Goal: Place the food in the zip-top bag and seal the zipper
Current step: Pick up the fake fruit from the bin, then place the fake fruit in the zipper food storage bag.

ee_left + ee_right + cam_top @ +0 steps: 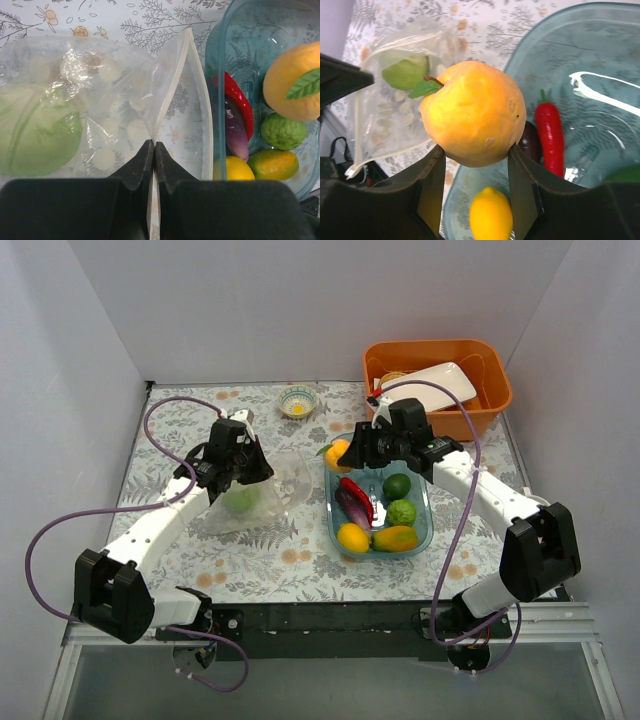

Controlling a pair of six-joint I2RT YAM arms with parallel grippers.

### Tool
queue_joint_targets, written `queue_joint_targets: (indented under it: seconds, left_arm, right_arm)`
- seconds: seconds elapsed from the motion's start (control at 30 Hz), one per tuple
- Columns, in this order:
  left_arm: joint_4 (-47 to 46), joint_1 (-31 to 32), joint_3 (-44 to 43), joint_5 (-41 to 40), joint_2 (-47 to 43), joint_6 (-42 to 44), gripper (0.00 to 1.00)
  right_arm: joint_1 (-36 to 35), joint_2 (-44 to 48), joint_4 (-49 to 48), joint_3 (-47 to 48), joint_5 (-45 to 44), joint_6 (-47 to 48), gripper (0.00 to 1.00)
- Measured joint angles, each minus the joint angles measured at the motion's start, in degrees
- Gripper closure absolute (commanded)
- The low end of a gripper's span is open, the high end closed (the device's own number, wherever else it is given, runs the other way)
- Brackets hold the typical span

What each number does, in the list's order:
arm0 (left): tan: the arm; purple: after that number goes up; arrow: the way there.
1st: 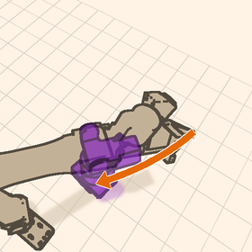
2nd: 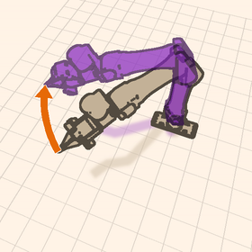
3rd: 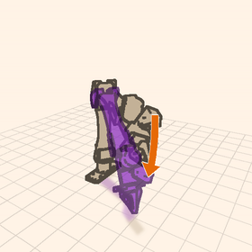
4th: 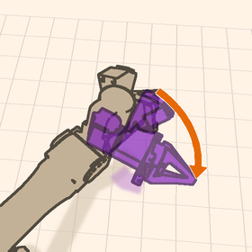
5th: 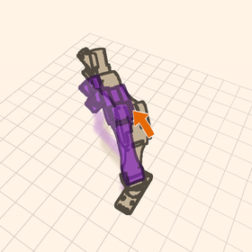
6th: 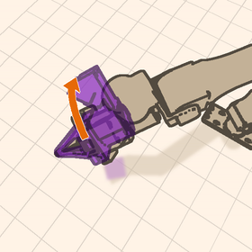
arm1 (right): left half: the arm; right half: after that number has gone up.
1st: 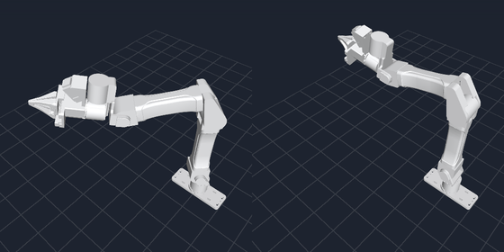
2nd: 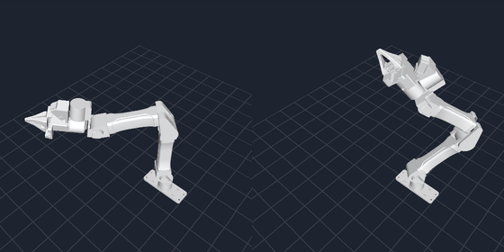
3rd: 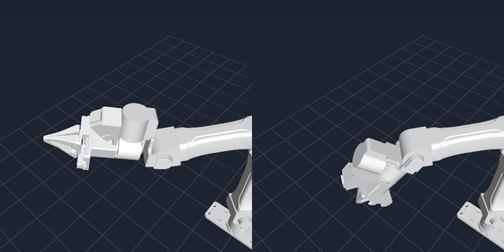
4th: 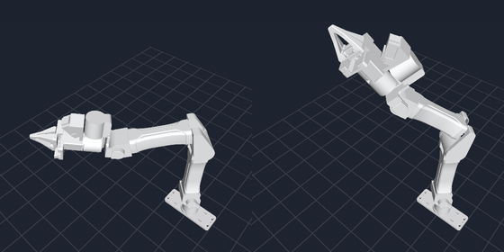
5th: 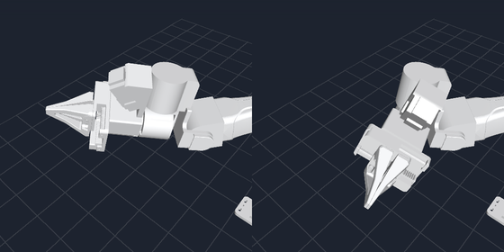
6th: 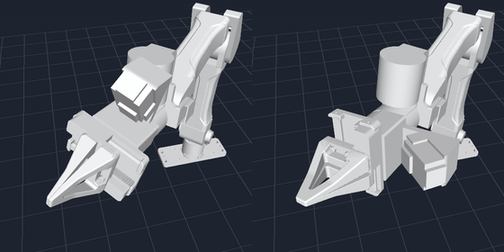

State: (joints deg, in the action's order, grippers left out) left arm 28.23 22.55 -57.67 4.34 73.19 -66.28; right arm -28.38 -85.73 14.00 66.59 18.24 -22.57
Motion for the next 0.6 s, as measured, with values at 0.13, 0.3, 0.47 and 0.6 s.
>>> queue_joint_targets:
  seconds: [0.13,0.3,0.47,0.6]
  left_arm:
    - [0.4,0.5,-1.9,0.2,0.1,0.0,1.0]
    - [0.7,0.6,-5.0,0.4,0.5,0.3,1.0]
    - [1.5,0.7,-5.6,0.4,0.6,0.9,0.99]
    - [2.0,0.9,-5.7,0.4,0.6,1.3,0.99]
  right_arm:
    - [-2.9,0.0,-2.6,0.0,2.2,-2.2,0.94]
    - [-6.9,-2.3,-5.4,0.9,3.5,-4.2,0.94]
    - [-10.7,-7.7,-6.6,3.0,4.4,-5.1,0.93]
    - [-12.9,-10.8,-6.8,4.1,5.0,-5.6,0.91]
